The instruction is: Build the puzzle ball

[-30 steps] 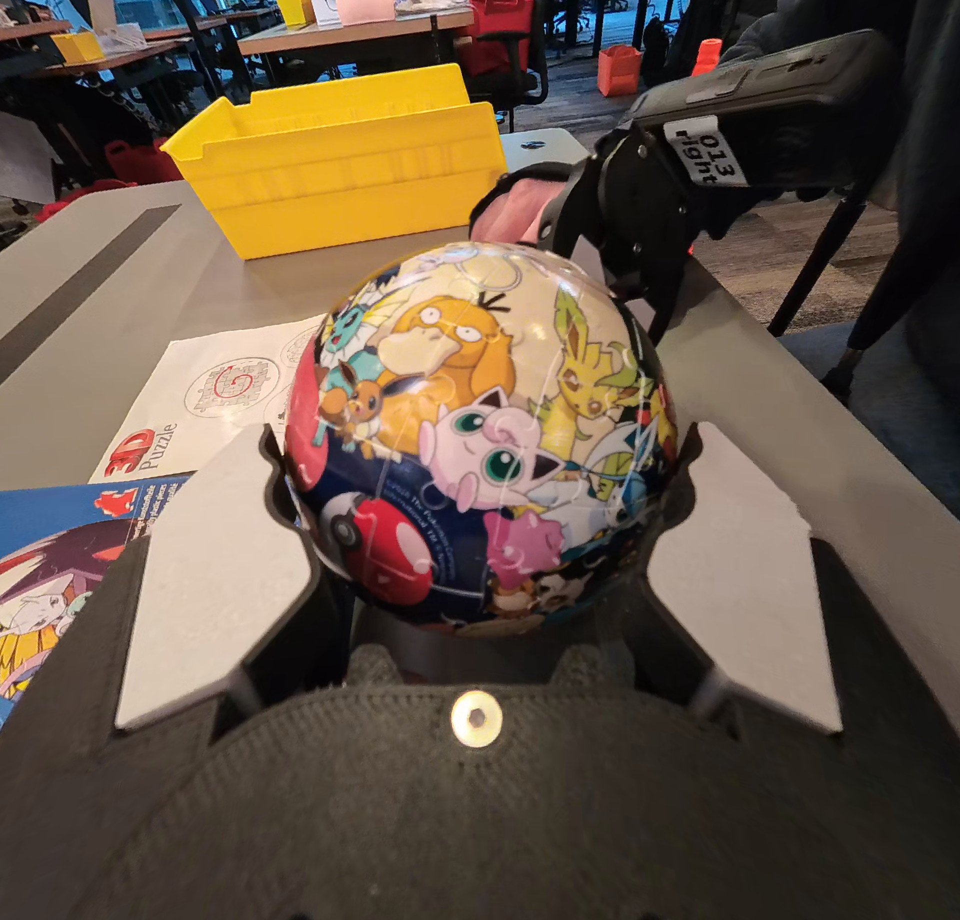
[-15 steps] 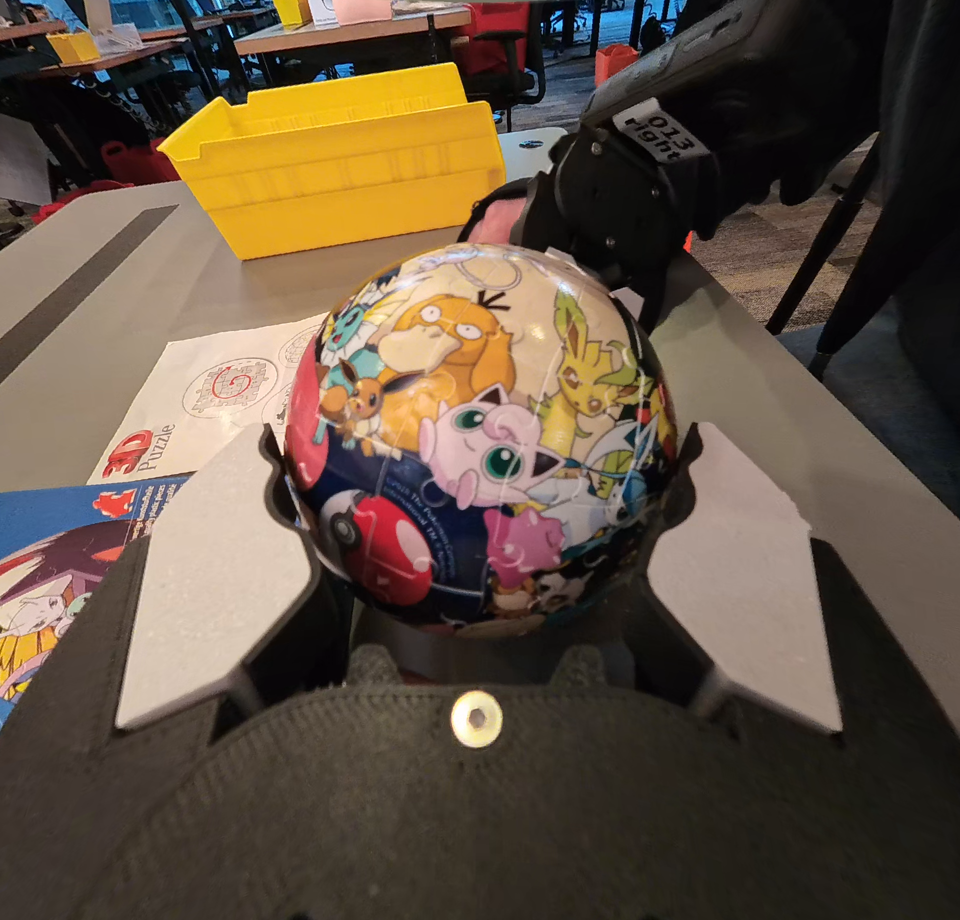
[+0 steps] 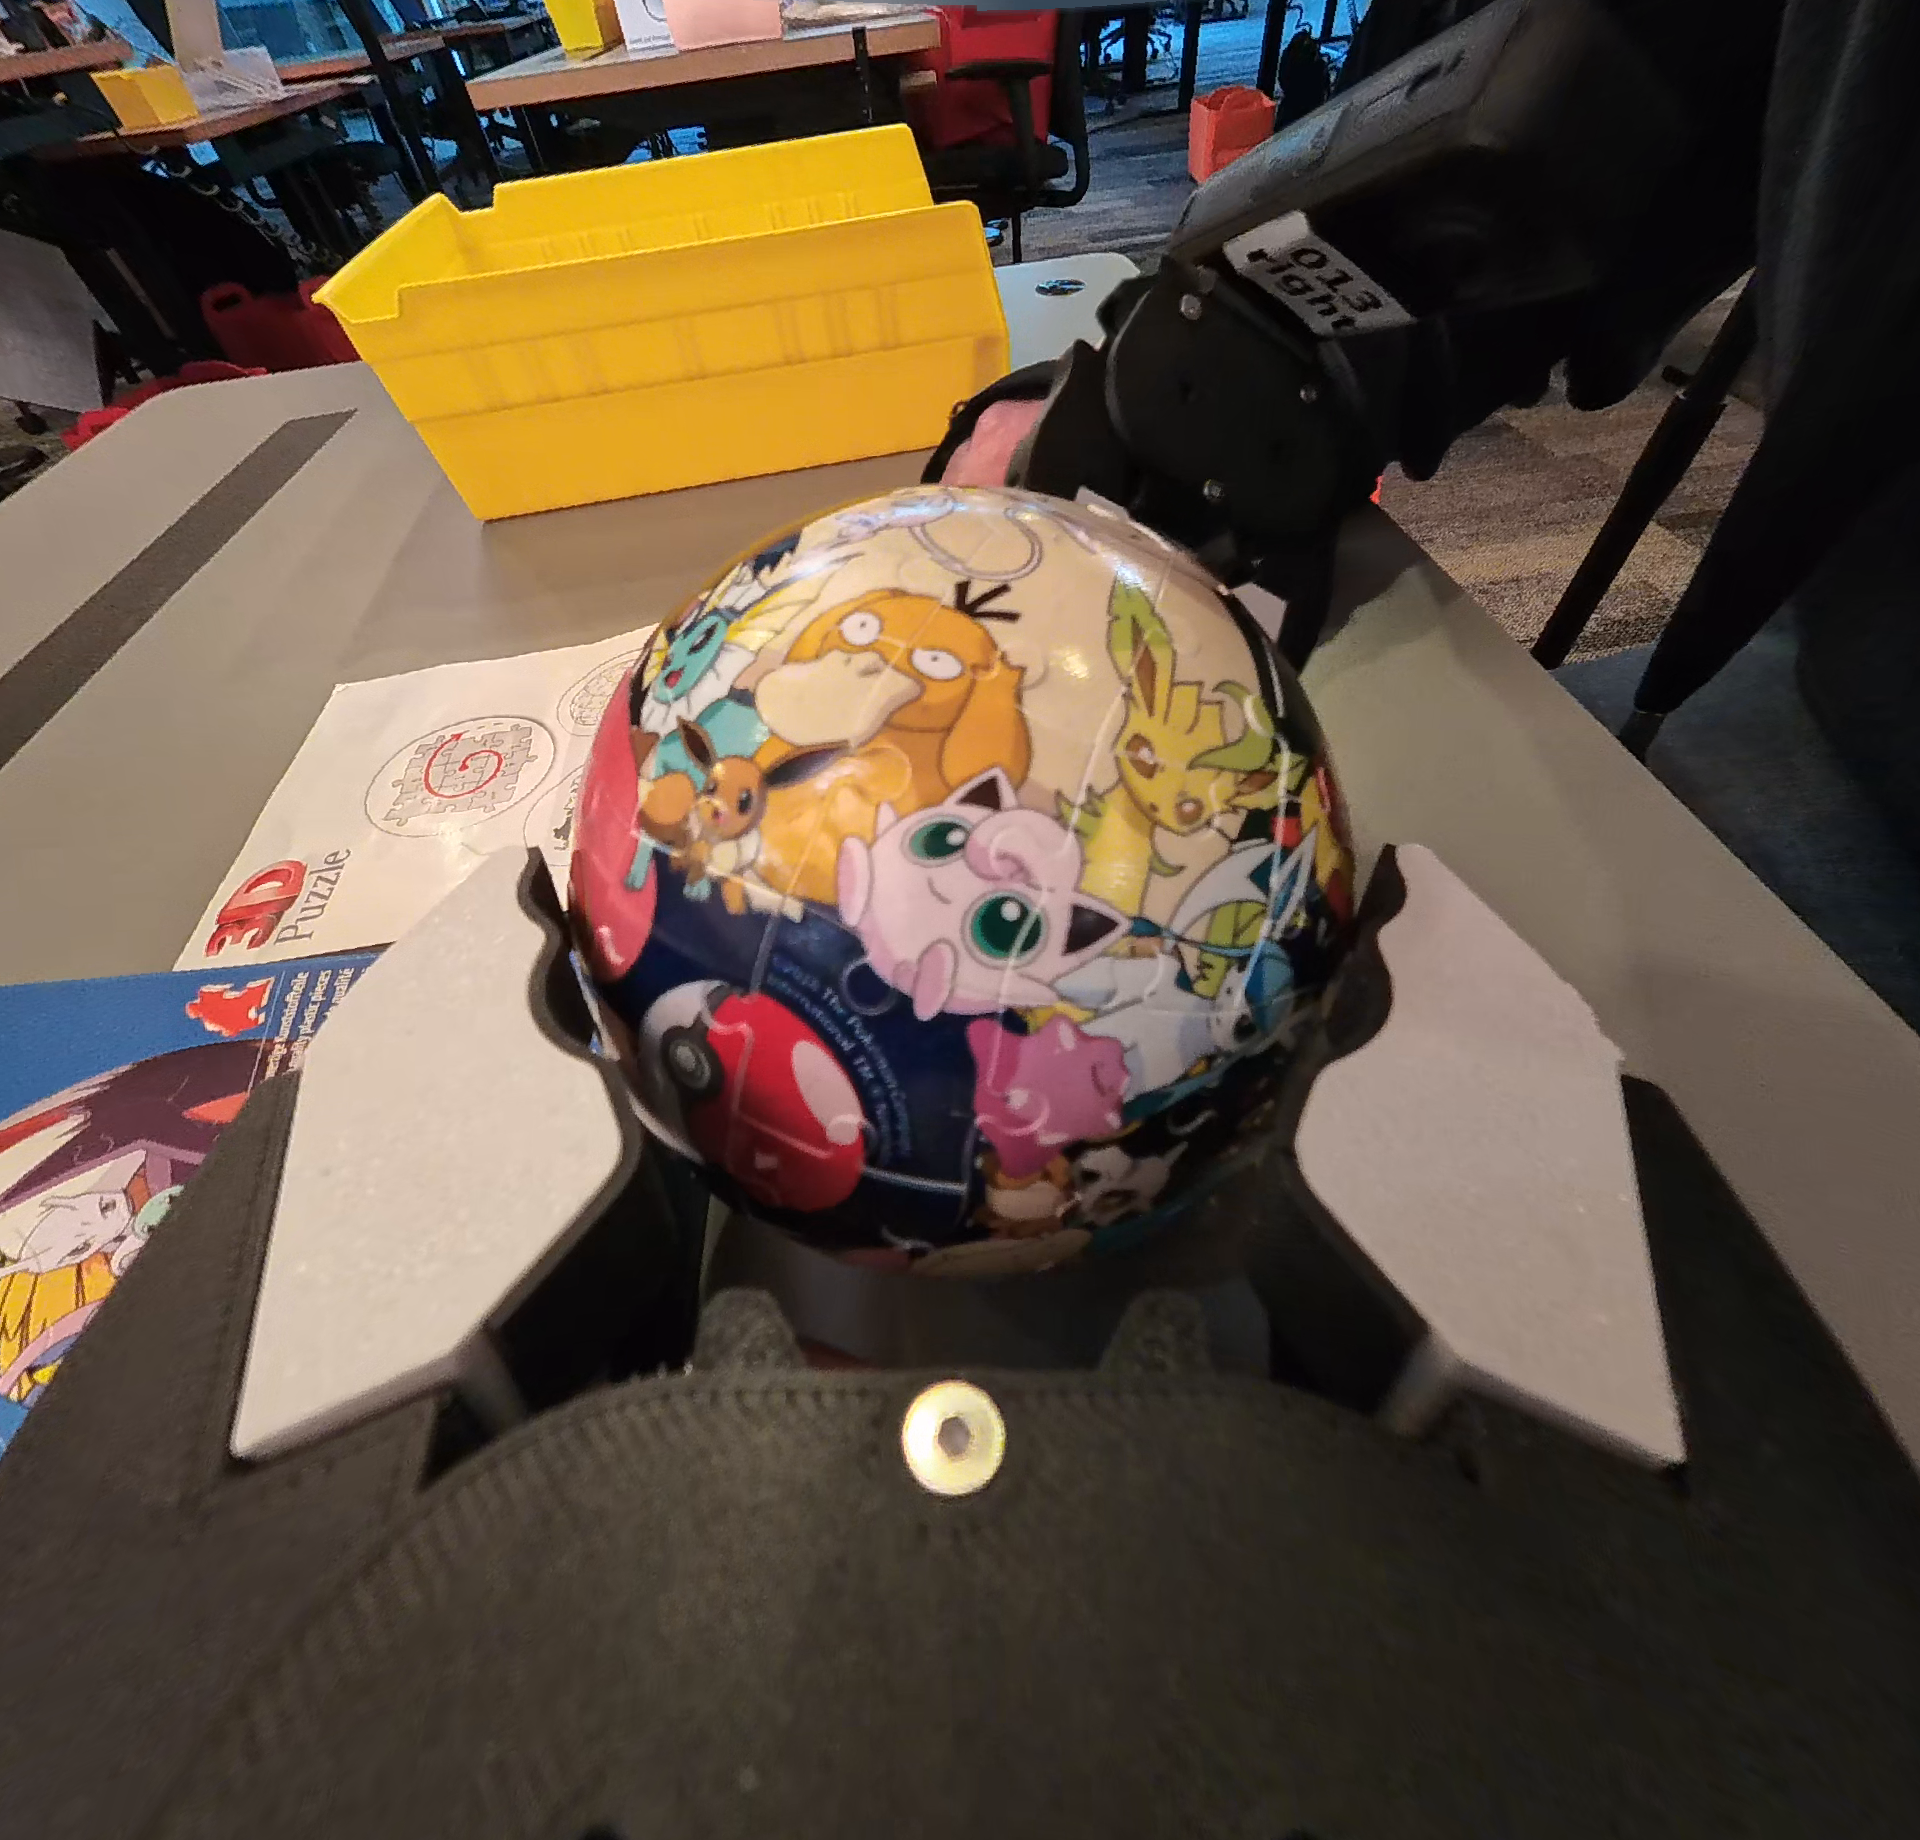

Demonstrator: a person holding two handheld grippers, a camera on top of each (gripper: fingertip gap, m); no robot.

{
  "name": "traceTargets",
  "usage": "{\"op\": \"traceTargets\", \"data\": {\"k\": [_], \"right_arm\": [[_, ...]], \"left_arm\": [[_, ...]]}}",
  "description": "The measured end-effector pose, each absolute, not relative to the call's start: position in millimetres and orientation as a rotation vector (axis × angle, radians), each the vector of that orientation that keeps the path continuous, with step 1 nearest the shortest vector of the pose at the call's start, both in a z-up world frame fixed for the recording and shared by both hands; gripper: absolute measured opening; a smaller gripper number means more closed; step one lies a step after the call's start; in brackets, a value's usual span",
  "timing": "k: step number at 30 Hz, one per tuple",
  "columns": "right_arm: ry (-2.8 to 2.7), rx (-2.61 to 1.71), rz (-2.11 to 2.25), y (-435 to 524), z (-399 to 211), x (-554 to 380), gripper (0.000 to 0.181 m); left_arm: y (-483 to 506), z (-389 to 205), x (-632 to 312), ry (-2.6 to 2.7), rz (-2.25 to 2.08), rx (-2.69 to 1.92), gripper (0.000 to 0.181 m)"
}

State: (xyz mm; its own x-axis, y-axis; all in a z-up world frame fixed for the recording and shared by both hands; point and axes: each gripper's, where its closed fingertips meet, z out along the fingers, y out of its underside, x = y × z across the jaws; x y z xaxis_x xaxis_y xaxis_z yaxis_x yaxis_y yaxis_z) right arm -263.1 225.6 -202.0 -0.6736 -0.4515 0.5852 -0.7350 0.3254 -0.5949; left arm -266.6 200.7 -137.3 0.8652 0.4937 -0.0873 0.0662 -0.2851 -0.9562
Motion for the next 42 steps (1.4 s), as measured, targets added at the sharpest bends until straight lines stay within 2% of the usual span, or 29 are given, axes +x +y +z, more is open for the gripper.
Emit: {"op": "traceTargets", "data": {"k": [6, 10, 17, 18, 20, 25, 27, 34, 39, 41, 42], "right_arm": [[-2.285, 1.137, 1.247, 225.6, -204.9, -260.4, 0.013], [-2.299, 1.131, 1.272, 225.2, -202.7, -259.2, 0.000], [-2.308, 1.113, 1.288, 226.3, -203.1, -259.6, 0.000], [-2.308, 1.105, 1.318, 225.5, -200.5, -257.5, 0.004], [-2.308, 1.077, 1.337, 223.1, -197.9, -257.1, 0.025], [-2.369, 1.066, 1.367, 217.1, -200.8, -249.3, 0.043], [-2.390, 1.074, 1.349, 216.5, -202.3, -248.1, 0.042], [-2.467, 1.095, 1.297, 219.6, -209.1, -241.5, 0.018], [-2.476, 1.093, 1.303, 222.0, -208.3, -241.8, 0.017], [-2.489, 1.103, 1.323, 225.3, -207.5, -240.7, 0.019], [-2.496, 1.095, 1.344, 225.2, -206.3, -240.0, 0.026]], "left_arm": [[200.9, -137.3, -267.1, -0.421, 0.441, -1.830, 0.138], [200.9, -137.4, -267.4, -0.421, 0.441, -1.830, 0.138], [200.8, -137.4, -268.0, -0.424, 0.443, -1.830, 0.138], [200.7, -137.4, -268.1, -0.424, 0.444, -1.830, 0.138], [200.7, -137.4, -268.2, -0.425, 0.443, -1.830, 0.138], [200.7, -137.4, -268.3, -0.425, 0.443, -1.830, 0.138], [200.3, -137.8, -268.3, -0.426, 0.443, -1.832, 0.138], [200.4, -138.3, -268.7, -0.426, 0.443, -1.836, 0.138], [200.2, -138.4, -268.7, -0.427, 0.444, -1.836, 0.138], [200.9, -138.9, -268.2, -0.423, 0.440, -1.840, 0.138], [201.2, -139.4, -268.3, -0.422, 0.440, -1.844, 0.138]]}}
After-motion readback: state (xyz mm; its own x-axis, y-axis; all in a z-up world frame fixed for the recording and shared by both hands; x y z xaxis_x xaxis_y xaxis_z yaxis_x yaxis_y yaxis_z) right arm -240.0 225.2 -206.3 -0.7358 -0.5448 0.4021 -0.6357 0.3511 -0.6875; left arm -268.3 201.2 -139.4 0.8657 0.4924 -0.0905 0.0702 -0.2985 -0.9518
